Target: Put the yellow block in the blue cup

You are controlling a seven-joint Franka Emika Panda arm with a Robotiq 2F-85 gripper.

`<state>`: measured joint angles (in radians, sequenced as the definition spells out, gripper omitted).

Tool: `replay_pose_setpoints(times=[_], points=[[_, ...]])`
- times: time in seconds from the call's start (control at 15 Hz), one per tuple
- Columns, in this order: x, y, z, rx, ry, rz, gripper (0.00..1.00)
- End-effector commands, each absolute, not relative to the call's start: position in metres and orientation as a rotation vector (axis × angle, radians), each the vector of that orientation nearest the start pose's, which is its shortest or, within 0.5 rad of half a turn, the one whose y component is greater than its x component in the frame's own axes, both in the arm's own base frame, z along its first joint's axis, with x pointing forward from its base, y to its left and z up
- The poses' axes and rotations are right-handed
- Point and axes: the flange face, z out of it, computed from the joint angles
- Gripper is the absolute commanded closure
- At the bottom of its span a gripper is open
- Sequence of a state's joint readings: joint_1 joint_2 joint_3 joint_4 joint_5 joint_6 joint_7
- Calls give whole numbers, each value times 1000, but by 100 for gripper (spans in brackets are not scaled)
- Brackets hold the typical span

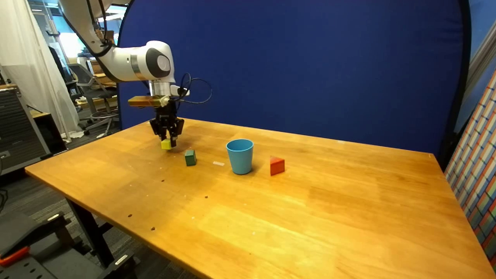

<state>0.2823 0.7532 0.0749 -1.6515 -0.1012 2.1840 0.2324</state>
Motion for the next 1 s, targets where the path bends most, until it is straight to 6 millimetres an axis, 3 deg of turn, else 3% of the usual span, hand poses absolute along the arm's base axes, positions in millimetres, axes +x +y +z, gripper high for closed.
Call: replay_pose_setpoints(times=[0.0, 0.2, 0.47, 0.67, 0.93], points=[[618, 164, 221, -3307, -37, 230, 84], [619, 110, 270, -3343, 223, 129, 84], [601, 30, 324, -3370, 517, 81, 84], [588, -21, 333, -3347, 681, 111, 84], [581, -65, 317, -3317, 790, 166, 84]])
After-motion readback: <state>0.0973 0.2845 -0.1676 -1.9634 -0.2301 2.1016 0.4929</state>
